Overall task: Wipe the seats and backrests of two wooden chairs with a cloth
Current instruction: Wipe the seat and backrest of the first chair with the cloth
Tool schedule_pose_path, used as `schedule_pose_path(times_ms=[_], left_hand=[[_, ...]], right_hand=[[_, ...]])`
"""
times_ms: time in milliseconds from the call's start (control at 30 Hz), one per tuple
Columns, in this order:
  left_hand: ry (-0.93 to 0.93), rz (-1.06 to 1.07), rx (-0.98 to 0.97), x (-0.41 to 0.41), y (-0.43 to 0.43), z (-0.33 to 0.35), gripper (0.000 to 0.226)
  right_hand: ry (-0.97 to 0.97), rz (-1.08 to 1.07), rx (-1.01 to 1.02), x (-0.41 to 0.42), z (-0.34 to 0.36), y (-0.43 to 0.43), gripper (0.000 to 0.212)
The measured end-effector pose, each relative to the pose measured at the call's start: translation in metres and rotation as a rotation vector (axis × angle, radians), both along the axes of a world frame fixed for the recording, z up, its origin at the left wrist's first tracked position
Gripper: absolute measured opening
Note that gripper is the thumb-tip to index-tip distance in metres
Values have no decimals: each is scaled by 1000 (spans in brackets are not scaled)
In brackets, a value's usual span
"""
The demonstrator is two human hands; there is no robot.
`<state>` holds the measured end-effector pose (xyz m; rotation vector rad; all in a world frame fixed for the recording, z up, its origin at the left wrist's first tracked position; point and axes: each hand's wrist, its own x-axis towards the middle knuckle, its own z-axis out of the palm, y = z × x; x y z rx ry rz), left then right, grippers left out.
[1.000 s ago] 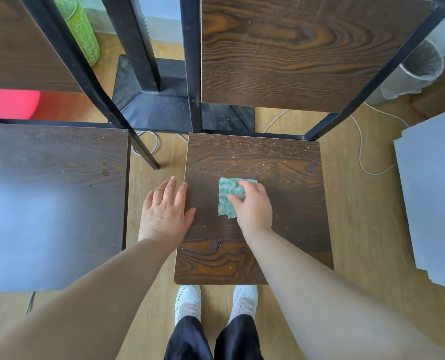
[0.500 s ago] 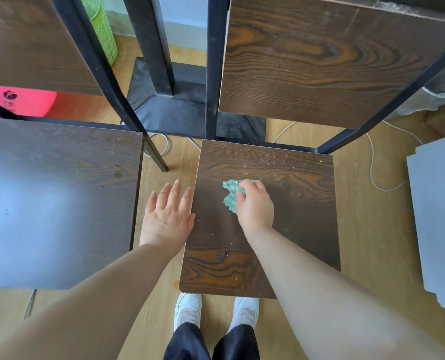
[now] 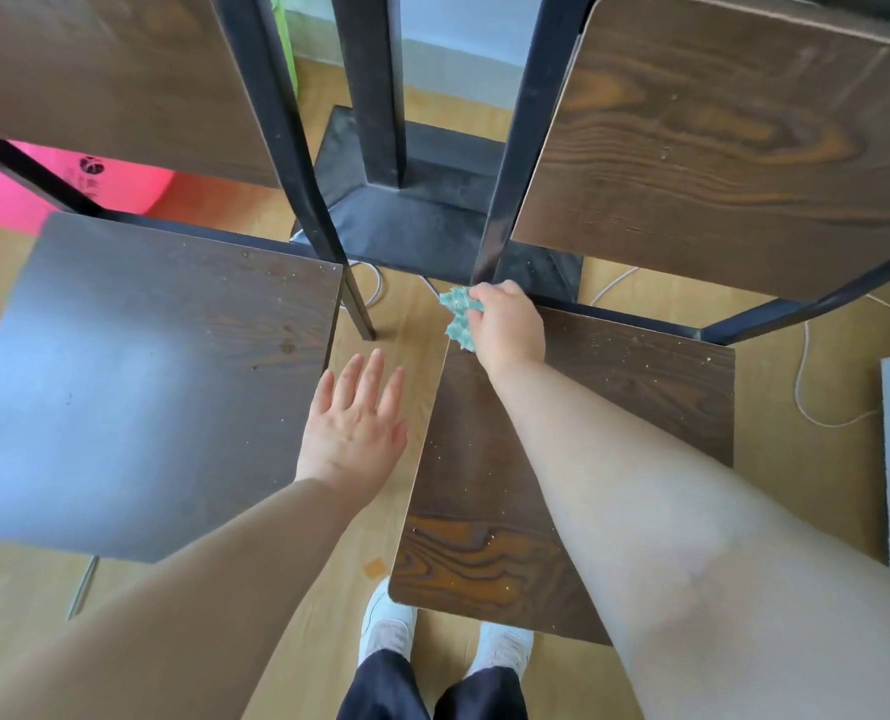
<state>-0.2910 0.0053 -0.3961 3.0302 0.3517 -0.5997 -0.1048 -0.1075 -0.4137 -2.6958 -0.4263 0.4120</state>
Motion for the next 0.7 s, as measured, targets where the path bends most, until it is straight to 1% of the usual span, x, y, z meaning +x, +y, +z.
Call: schedule_pose_path(times_ms=[133, 267, 433, 533, 567, 600, 633, 667, 700], left_hand=[[-4, 19, -13, -4, 1, -4, 62], [14, 24, -12, -11, -2, -3, 62], [25, 42, 7, -20, -4, 6, 63], [28, 31, 18, -27, -5, 11, 63], [23, 32, 15, -30, -6, 13, 63], [20, 35, 11, -32, -6, 14, 63], [20, 34, 11, -34, -7, 15, 63], [25, 28, 15, -37, -8, 16, 63], [29, 19, 19, -40, -9, 17, 63]], right_hand=[[-11, 47, -9, -5, -4, -6, 25], [17, 145, 64, -35, -8, -22, 26], [95, 317, 122, -101, -10, -48, 25], [169, 429, 117, -148, -9, -63, 19], [159, 473, 89, -164, -8, -69, 17], [155, 478, 93, -178, -6, -75, 14], [196, 473, 96, -193, -6, -82, 11], [218, 511, 98, -206, -4, -90, 7], [227, 612, 82, -219, -3, -97, 16]])
